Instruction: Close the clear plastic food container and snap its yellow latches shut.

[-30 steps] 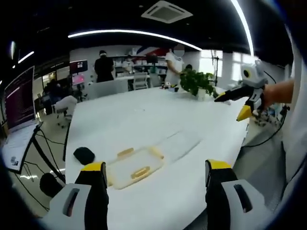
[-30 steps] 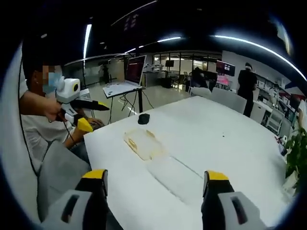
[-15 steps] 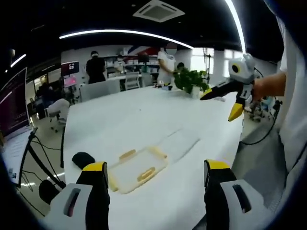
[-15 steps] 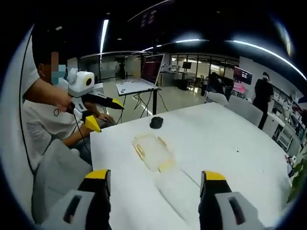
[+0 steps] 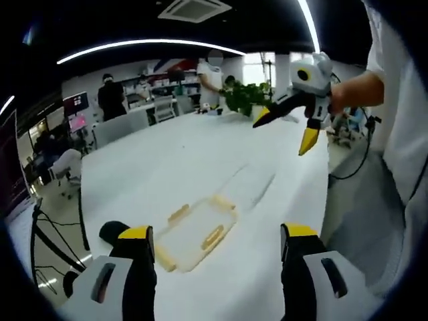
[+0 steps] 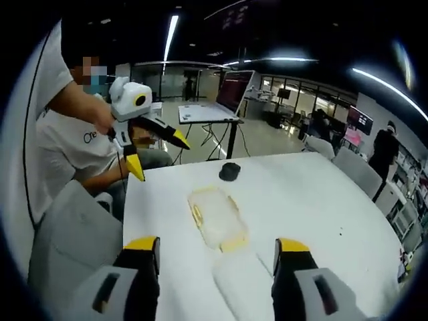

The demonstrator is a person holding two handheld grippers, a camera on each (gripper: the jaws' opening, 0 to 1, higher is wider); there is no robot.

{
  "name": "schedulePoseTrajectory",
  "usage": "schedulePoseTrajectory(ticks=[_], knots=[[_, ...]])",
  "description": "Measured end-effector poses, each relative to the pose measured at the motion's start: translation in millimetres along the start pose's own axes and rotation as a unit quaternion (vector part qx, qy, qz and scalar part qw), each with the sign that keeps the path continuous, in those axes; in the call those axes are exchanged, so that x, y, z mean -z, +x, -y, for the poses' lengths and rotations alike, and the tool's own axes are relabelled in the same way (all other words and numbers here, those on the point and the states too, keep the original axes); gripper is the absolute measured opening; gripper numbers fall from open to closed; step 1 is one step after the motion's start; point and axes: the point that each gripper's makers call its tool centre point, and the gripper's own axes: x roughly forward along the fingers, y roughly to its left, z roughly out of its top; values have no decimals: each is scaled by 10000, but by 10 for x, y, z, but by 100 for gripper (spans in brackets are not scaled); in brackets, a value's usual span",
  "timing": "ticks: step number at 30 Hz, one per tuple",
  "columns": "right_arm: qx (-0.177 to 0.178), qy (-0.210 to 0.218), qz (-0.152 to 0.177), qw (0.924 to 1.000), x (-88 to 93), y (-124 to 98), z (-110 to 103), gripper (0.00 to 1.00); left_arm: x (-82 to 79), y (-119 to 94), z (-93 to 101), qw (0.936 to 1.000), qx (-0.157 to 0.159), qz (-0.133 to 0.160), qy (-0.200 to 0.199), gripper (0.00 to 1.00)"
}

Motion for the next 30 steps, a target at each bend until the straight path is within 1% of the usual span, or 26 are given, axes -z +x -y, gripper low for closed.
schedulePoseTrajectory(ticks=[2, 5, 8, 9, 11, 12, 15, 17, 19, 21, 24, 26, 27, 29, 30], knots=[[-83, 90, 59, 9999, -21, 45, -4, 67, -4, 18, -26, 10000, 15, 1, 3, 75], [-66, -54, -33, 10000, -5, 117, 21, 64, 6, 57, -82, 9999, 80, -56, 123, 75], [-129, -32, -28, 9999, -21, 183, 31, 64, 39, 93, -140, 9995, 172, -158, 233, 75], [-167, -46, -6, 9998, -36, 209, 32, 63, 48, 104, -168, 9994, 204, -200, 209, 74], [-214, 13, 8, 9998, -44, 262, 43, 62, 40, 115, -181, 9992, 266, -200, 218, 74], [-217, 3, -5, 9998, -37, 286, 49, 62, 46, 122, -174, 9987, 335, -223, 309, 75], [-234, 2, -41, 9997, -22, 355, 80, 61, 120, 158, -210, 9968, 452, -400, 528, 74], [-244, -14, -64, 9997, -20, 392, 97, 61, 133, 177, -226, 9961, 497, -427, 584, 73], [-269, -129, -132, 9995, -6, 433, 119, 60, 162, 203, -245, 9954, 568, -478, 610, 72], [-274, -149, -108, 9995, -17, 471, 157, 61, 197, 231, -277, 9938, 613, -549, 743, 73], [-324, -225, -123, 9991, -16, 536, 196, 59, 211, 272, -338, 9937, 676, -536, 712, 72], [-402, -419, -262, 9980, 33, 603, 207, 57, 235, 294, -378, 9935, 691, -543, 720, 71], [-415, -603, -326, 9968, 65, 632, 225, 57, 251, 305, -393, 9933, 709, -562, 717, 69], [-478, -516, -358, 9969, 116, 713, 240, 57, 281, 330, -423, 9927, 747, -598, 729, 68], [-499, -542, -397, 9965, 142, 740, 251, 56, 307, 354, -459, 9923, 777, -617, 742, 68]])
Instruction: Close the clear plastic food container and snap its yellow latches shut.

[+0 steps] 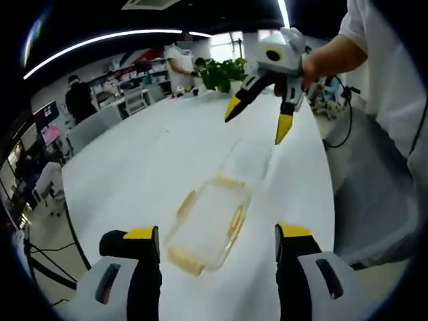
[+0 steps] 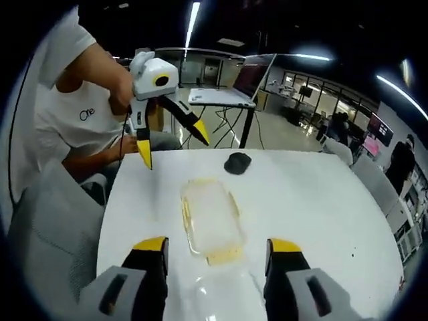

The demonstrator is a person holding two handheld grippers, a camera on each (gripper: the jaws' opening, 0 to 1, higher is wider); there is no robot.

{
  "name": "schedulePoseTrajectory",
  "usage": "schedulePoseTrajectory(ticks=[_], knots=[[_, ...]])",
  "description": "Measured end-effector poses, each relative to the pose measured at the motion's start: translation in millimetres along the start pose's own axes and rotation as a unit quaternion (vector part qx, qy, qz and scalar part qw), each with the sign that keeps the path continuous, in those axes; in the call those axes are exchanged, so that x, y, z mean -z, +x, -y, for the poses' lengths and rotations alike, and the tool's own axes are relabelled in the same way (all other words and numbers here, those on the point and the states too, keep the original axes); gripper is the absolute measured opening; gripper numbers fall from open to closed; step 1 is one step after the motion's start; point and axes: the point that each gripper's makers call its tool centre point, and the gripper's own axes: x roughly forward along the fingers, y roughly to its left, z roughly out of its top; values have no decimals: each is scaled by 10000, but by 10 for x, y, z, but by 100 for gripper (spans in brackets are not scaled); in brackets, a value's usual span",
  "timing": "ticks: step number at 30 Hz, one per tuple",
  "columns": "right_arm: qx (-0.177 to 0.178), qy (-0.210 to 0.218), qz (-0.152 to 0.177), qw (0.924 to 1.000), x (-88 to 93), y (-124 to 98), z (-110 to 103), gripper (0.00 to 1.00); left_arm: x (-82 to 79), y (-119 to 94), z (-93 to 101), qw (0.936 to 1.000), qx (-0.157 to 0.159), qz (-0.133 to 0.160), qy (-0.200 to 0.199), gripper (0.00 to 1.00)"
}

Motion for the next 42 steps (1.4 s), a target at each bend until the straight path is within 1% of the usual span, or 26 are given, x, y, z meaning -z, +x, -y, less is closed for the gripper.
schedulePoseTrajectory(ticks=[1, 4, 7, 8, 10, 12, 13, 15, 16, 17, 22, 23, 24, 26, 28, 29, 32, 35, 38, 40, 42], knots=[[10, -33, -98, 9999, 38, 34, 24, 56, 16, 11, -12, 10000, 36, -21, 28, 68], [-54, -109, -223, 9997, 68, 89, 30, 54, 43, 45, -50, 9999, 113, -68, 87, 67], [-117, -174, -233, 9995, 49, 135, 17, 54, 133, 98, -98, 9989, 205, -263, 338, 65], [-162, -320, -384, 9986, 90, 163, 14, 54, 150, 110, -111, 9986, 223, -297, 384, 65], [-174, -379, -449, 9981, 112, 226, 23, 53, 156, 138, -138, 9986, 282, -272, 360, 65], [-288, -376, -431, 9979, 106, 268, 1, 52, 143, 173, -105, 9979, 415, -222, 433, 65], [-407, -346, -417, 9977, 103, 300, -34, 53, 151, 189, -94, 9975, 469, -236, 465, 65], [-474, -525, -585, 9958, 156, 362, -44, 52, 224, 231, -94, 9959, 539, -421, 600, 63], [-513, -588, -669, 9947, 182, 395, -52, 51, 236, 247, -98, 9957, 560, -432, 600, 63], [-521, -551, -675, 9948, 183, 418, -50, 51, 243, 257, -114, 9957, 567, -438, 582, 62], [-564, -487, -959, 9926, 271, 502, -11, 49, 318, 305, -174, 9935, 668, -595, 705, 61], [-574, -478, -1076, 9914, 310, 512, 2, 48, 333, 311, -183, 9931, 675, -625, 725, 60], [-578, -505, -1074, 9912, 312, 528, 12, 47, 348, 318, -193, 9928, 684, -654, 731, 60], [-627, -457, -1211, 9896, 360, 548, 29, 46, 385, 332, -201, 9915, 743, -743, 772, 59], [-693, -464, -1202, 9892, 363, 570, 24, 45, 429, 340, -195, 9898, 809, -855, 801, 58], [-752, -479, -1199, 9888, 366, 585, 10, 44, 439, 347, -197, 9895, 818, -867, 822, 58], [-811, -570, -1307, 9865, 403, 642, 3, 45, 494, 368, -211, 9871, 888, -971, 917, 57], [-866, -642, -1505, 9827, 476, 693, 20, 44, 531, 392, -242, 9853, 928, -1044, 980, 55], [-849, -716, -1677, 9796, 530, 732, 63, 43, 571, 408, -291, 9836, 966, -1117, 1034, 53], [-861, -742, -1734, 9783, 547, 749, 73, 43, 594, 419, -322, 9832, 989, -1157, 1008, 52], [-881, -743, -1768, 9775, 556, 764, 78, 42, 637, 427, -358, 9808, 1008, -1239, 1118, 52]])
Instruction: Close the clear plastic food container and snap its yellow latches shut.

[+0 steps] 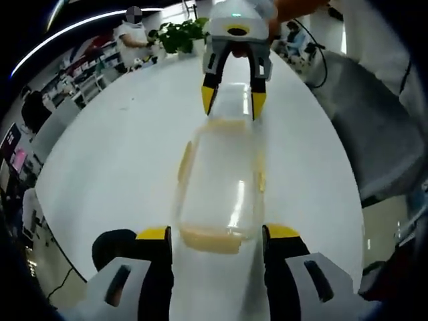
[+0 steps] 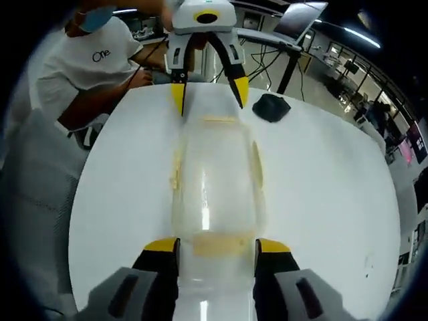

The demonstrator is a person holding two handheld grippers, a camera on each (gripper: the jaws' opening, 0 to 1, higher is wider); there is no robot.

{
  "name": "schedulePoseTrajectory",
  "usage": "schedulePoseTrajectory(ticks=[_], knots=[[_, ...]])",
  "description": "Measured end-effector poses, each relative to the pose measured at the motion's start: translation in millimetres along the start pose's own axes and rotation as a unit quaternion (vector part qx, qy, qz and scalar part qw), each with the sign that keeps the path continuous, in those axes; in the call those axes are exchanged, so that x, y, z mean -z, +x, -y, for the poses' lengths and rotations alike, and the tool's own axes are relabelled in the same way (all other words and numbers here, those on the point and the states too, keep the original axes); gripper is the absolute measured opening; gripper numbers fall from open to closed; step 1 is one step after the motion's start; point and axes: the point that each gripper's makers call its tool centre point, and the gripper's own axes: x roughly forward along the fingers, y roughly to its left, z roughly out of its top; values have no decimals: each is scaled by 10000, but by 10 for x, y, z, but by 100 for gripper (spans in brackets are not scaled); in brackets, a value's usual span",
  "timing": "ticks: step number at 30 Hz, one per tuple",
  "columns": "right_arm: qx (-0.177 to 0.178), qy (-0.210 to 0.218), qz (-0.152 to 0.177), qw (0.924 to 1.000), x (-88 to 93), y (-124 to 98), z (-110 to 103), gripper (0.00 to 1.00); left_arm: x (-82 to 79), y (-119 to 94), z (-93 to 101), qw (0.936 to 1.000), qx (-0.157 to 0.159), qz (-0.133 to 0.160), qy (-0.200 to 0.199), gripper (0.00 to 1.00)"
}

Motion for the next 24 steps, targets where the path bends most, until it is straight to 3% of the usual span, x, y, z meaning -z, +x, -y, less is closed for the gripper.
schedulePoseTrajectory(ticks=[6, 8, 9, 14, 19, 24], knots=[[-111, -30, -292, 9995, 47, 61, -6, 43, 152, 65, -43, 9988, 96, -330, 352, 48], [-185, -80, -453, 9988, 80, 60, -21, 44, 141, 98, -17, 9994, 195, -234, 145, 47], [-132, -34, -366, 9992, 49, 82, -5, 44, 170, 113, -24, 9990, 189, -318, 241, 47], [-214, -118, -544, 9982, 158, 126, -25, 45, 189, 129, -42, 9989, 221, -345, 218, 45], [-205, -69, -516, 9984, 141, 149, 30, 42, 261, 149, -30, 9984, 313, -450, 159, 41], [-328, -137, -511, 9981, 100, 157, -15, 37, 226, 167, -14, 9983, 375, -417, 166, 37]])
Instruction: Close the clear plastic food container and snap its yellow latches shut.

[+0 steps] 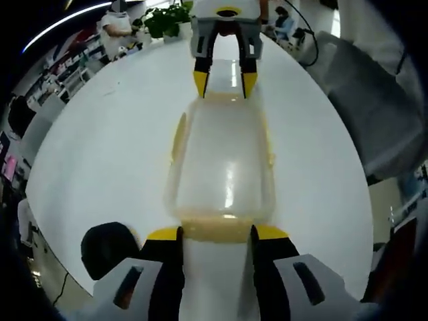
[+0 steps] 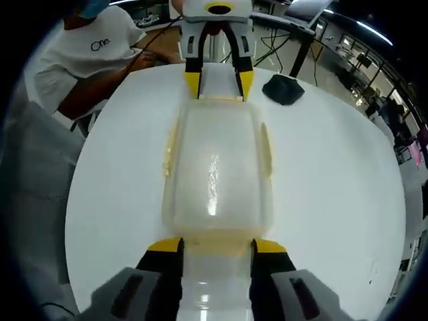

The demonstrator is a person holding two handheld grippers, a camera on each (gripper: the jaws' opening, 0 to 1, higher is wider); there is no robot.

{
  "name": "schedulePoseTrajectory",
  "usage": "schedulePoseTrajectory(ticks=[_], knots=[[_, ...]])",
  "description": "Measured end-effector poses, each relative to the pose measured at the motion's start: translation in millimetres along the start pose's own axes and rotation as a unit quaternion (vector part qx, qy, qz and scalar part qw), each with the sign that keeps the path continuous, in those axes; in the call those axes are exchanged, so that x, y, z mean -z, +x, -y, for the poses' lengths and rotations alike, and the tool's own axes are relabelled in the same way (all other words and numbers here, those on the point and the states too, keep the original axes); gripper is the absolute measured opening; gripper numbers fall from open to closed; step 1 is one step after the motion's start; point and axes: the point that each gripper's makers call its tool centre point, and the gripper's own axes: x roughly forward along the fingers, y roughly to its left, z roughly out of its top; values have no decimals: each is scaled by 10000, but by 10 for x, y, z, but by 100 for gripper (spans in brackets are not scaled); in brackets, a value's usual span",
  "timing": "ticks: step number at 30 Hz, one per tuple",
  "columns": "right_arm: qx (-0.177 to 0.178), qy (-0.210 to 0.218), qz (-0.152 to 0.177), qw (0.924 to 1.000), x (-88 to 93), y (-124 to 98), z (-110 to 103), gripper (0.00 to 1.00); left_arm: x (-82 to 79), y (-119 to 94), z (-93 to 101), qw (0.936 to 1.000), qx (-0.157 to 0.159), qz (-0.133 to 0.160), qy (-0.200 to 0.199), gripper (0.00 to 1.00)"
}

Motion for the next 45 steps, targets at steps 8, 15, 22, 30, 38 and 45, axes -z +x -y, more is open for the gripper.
schedulePoseTrajectory(ticks=[8, 15, 22, 30, 38, 45], knots=[[37, -83, -71, 9999, 9, 5, 7, 37, 34, 0, 14, 9999, 103, -42, 20, 38], [82, -353, -185, 9992, 62, -1, 11, 36, 4, 25, 104, 9999, 146, 13, 49, 37], [149, -424, 48, 9990, -85, -104, -10, 35, 63, -125, 105, 9998, 25, -90, 179, 36], [193, -529, 211, 9982, -203, -247, -10, 35, 9, -314, 116, 9998, -71, -139, 130, 36], [8, -577, 320, 9978, -206, -520, -58, 35, -209, -472, 208, 9999, 32, -141, 88, 36], [-74, -405, 393, 9984, -143, -770, -85, 35, -439, -564, 191, 9997, -5, -155, 176, 36]])
